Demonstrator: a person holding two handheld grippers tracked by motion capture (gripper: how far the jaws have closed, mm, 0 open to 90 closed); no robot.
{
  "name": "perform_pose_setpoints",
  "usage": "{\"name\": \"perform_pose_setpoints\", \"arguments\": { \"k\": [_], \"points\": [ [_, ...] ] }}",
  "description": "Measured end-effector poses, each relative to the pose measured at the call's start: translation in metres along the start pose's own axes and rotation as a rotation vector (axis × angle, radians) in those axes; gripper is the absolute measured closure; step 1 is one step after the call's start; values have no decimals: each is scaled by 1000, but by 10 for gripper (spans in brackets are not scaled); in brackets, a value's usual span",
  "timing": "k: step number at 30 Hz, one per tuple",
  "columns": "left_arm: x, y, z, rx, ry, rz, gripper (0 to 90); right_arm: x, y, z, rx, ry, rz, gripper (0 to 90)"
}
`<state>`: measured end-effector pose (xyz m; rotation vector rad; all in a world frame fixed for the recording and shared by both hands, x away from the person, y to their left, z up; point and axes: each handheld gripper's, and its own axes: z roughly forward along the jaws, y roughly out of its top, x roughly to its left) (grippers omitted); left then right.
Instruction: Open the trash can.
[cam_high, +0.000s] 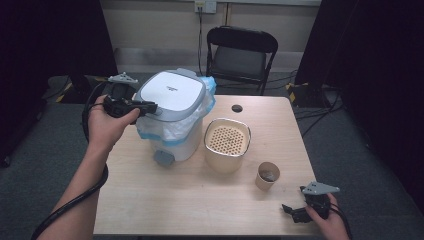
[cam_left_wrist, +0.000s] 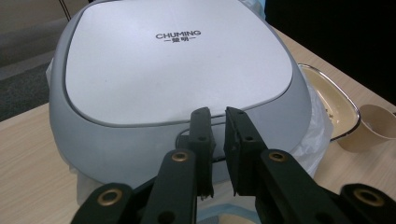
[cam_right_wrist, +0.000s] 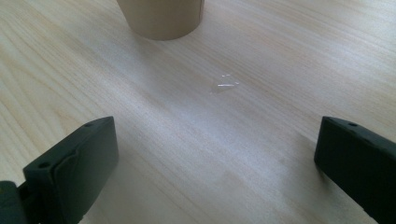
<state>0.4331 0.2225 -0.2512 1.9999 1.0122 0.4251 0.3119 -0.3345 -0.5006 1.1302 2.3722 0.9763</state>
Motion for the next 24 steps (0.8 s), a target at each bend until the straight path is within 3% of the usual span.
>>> {"name": "perform_pose_setpoints", "arguments": {
  "k": [5,24],
  "points": [
    [1,-2,3,-12,3,-18,814,0,0,0,0,0,0,0],
    [0,-1,4,-6,41,-14,879,0,0,0,0,0,0,0]
  ]
}}
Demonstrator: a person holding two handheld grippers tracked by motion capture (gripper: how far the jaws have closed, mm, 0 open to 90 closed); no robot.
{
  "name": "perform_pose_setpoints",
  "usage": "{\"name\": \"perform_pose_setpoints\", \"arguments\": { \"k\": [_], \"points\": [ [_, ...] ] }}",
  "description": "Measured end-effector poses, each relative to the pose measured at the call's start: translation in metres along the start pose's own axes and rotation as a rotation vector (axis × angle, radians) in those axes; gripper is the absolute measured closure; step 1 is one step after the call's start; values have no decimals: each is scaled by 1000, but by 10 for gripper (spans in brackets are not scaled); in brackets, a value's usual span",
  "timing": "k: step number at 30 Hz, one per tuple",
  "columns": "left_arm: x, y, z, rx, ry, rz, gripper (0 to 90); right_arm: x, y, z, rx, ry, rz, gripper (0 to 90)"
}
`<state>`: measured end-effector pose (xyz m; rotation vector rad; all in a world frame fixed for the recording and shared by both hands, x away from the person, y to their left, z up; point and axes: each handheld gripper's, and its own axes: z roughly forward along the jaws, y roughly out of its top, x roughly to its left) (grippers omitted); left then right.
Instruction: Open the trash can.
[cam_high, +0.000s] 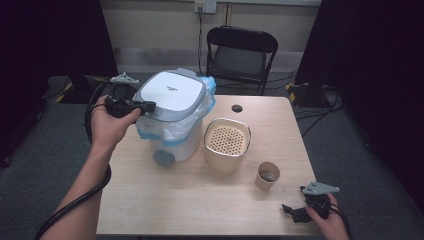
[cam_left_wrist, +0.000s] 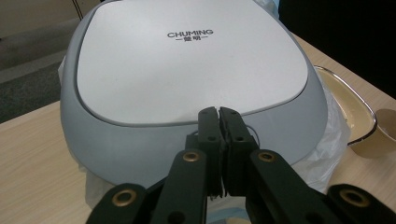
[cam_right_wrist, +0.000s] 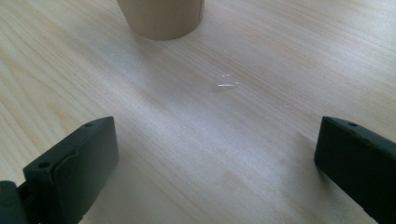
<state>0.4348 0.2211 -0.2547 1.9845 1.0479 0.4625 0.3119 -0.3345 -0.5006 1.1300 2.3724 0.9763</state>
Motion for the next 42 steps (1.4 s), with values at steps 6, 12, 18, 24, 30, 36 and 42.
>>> {"name": "perform_pose_setpoints", "arguments": {
  "k": [6,12,18,24,30,36,42],
  "points": [
    [-1,-2,0,-4,1,1,897,0,0,0,0,0,0,0],
    [-2,-2,0,0,7,10,900,0,0,0,0,0,0,0],
    [-3,-1,0,5,16,14,900,0,0,0,0,0,0,0],
    [-2,-2,0,0,7,3,900,0,0,0,-2,0,-4,0],
    [1,-5,-1,-37,-18,-42,827,0,0,0,1,-1,2,0],
    [-3,-3,-5,-28,-20,-23,731,0,0,0,-1,-1,-1,0],
    [-8,-5,-13,-50,-49,-15,679,0,0,0,-1,-2,-1,0]
  ]
}}
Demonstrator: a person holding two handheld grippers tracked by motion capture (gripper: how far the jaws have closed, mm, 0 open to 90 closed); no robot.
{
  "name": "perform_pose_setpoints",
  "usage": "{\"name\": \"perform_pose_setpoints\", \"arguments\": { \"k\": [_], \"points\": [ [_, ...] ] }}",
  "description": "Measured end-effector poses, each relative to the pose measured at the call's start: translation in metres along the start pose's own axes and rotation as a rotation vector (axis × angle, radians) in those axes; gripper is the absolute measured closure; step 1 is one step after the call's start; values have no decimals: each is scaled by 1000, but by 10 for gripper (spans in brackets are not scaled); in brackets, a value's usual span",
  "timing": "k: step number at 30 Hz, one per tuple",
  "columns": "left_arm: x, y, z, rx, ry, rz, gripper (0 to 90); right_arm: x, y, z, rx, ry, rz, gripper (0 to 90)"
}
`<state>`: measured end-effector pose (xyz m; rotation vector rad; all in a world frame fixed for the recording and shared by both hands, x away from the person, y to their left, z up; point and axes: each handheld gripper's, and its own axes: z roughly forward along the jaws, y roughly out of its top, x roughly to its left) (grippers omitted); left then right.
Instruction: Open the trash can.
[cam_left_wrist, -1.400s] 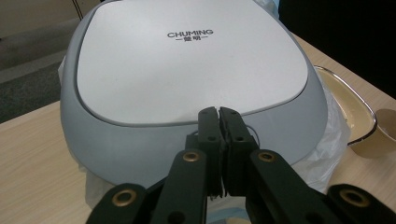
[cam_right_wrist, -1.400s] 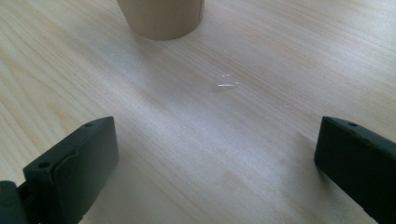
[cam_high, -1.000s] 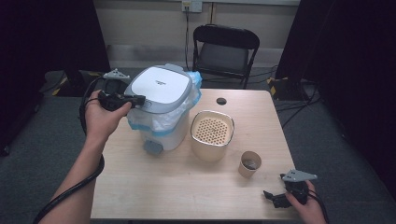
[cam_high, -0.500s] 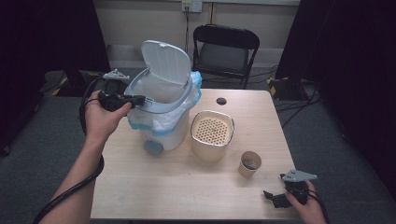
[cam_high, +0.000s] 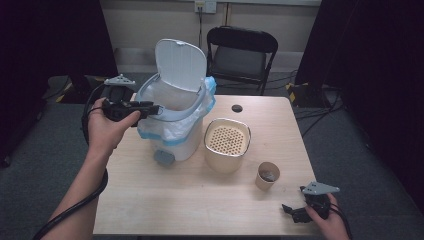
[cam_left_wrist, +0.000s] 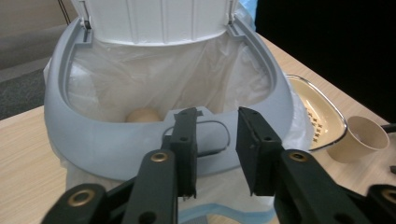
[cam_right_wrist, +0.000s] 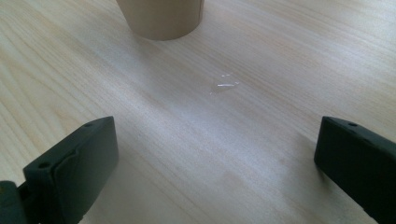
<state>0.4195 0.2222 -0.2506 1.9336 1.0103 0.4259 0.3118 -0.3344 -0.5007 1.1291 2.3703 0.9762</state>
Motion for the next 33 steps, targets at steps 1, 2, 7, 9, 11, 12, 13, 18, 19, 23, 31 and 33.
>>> {"name": "perform_pose_setpoints", "arguments": {
  "k": [1,2,7,9,11,12,13,18,19,23,31,33],
  "points": [
    [-1,-1,-1,-3,-7,4,667,0,0,0,1,0,-1,0],
    [-3,-2,-3,-7,-13,7,660,0,0,0,2,1,0,0],
    [-8,-10,-12,-20,-29,19,543,0,0,0,2,-1,0,0],
    [-8,-14,-14,-32,-46,17,508,0,0,0,2,0,0,0],
    [-7,-18,-17,-36,-55,19,502,0,0,0,2,0,0,0],
    [-7,-18,-17,-36,-55,19,498,0,0,0,2,0,0,0],
    [-6,-22,-18,-43,-67,14,483,0,0,0,1,-1,0,0],
    [-5,-31,-19,-50,-78,12,398,0,0,0,2,-1,1,0],
    [-4,-35,-20,-50,-91,-7,383,0,0,0,1,-1,0,0],
    [-4,-44,-19,-36,-98,-28,338,0,0,0,1,-1,0,0],
    [-1,-69,-12,-28,-126,-58,269,0,0,0,2,0,1,0],
    [-1,-76,-10,-37,-142,-44,252,0,0,0,2,0,1,0]
  ]
}}
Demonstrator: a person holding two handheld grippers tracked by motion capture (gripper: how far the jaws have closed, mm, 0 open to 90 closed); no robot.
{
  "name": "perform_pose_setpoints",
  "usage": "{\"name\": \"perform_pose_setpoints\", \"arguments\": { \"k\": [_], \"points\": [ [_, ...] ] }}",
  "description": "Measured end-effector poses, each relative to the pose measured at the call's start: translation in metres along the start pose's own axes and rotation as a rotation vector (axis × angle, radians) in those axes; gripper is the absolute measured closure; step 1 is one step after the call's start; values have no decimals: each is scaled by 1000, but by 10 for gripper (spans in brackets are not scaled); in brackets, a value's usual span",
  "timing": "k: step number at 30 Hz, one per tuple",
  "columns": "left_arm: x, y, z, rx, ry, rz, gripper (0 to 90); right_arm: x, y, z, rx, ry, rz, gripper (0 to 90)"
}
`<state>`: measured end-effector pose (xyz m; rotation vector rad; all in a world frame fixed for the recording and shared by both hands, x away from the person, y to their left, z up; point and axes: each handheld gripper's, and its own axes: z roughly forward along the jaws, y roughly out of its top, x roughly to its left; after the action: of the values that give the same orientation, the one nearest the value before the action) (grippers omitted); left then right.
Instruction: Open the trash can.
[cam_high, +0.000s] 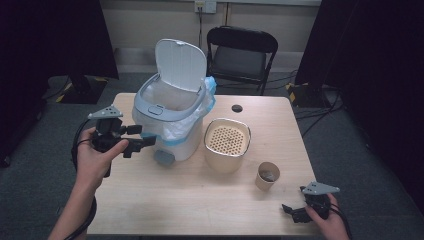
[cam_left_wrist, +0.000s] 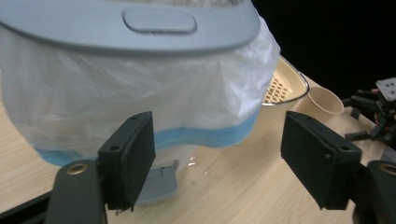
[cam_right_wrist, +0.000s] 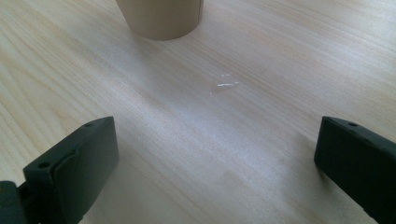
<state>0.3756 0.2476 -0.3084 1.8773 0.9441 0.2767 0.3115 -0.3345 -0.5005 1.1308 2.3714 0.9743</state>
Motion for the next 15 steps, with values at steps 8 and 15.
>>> {"name": "perform_pose_setpoints", "arguments": {
  "k": [8,15],
  "points": [
    [3,-24,11,-8,-17,-7,240,0,0,0,-1,0,-1,0],
    [6,-42,23,14,-10,-16,211,0,0,0,0,0,-1,0]
  ]
}}
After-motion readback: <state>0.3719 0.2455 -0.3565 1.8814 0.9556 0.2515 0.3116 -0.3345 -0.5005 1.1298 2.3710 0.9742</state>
